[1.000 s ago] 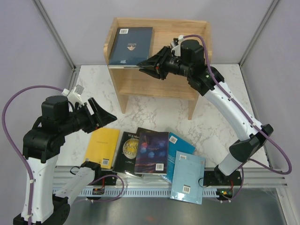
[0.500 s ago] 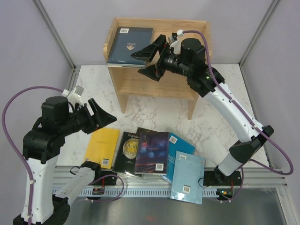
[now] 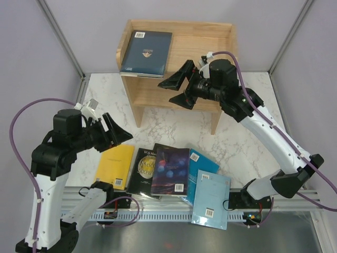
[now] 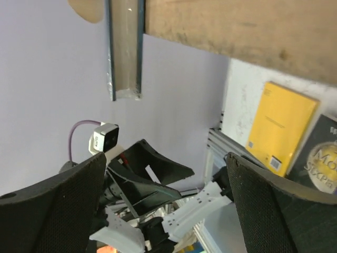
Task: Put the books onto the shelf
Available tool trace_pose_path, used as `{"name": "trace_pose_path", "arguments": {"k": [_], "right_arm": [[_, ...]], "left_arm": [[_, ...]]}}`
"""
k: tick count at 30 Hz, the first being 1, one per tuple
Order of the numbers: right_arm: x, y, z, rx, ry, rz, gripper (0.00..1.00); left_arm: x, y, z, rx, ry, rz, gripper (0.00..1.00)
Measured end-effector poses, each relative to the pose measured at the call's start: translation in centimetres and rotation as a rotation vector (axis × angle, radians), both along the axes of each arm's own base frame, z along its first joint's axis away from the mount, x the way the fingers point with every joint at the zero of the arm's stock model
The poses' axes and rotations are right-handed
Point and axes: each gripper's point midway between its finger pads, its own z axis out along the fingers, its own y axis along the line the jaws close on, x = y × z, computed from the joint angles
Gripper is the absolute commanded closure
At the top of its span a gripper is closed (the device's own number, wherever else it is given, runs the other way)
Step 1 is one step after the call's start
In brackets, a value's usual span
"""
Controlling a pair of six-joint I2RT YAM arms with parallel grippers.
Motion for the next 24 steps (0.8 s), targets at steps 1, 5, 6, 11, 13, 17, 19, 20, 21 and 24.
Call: {"name": "trace_pose_path", "arguments": {"k": [1, 5, 6, 11, 13, 17, 19, 20, 21, 24], "right_arm": [[-0.1, -0.1, -0.3, -0.017, -0.004, -0.003, 0.02], [-3.0, 0.3, -1.7, -0.139, -0.022, 0.014, 0.02], [-4.2, 0.6, -2.1, -0.177, -0.030, 0.029, 0.02], [-13.5, 1.8, -5.9, -0.359, -0.088, 0.157, 0.02], [-16.6, 0.2, -8.5, -0.434, -0.088, 0.185, 0.02], [-20.2, -4.1, -13.8, -0.575, -0.064, 0.159, 0.02], [-21.8, -5.2, -16.5, -0.639, -0.042, 0.180, 0.02], [-22.0, -5.8, -18.2, -0.677, -0.025, 0.169, 0.02], [-22.2, -6.2, -19.8, -0.707, -0.005, 0.158, 0.02], [-22.0, -8.2, -25.1, -0.801, 0.055, 0.095, 0.04]], "left_arm": [[0.0, 0.0, -0.5, 0.005, 0.011, -0.002, 0.25], [-0.2, 0.0, -3.7, 0.022, 0.085, -0.010, 0.24], [-0.3, -0.1, -4.7, 0.022, 0.104, -0.014, 0.24], [-0.4, -0.4, -8.1, 0.024, 0.191, -0.031, 0.21], [-0.3, -0.6, -9.0, 0.019, 0.207, -0.040, 0.21], [-0.2, -1.4, -12.1, 0.011, 0.257, -0.076, 0.21], [-0.6, -1.9, -14.4, 0.022, 0.306, -0.107, 0.21], [-0.9, -2.3, -15.5, 0.029, 0.332, -0.128, 0.21], [-1.2, -2.7, -16.5, 0.033, 0.354, -0.145, 0.21], [-2.2, -3.7, -19.2, 0.042, 0.417, -0.189, 0.21]]}}
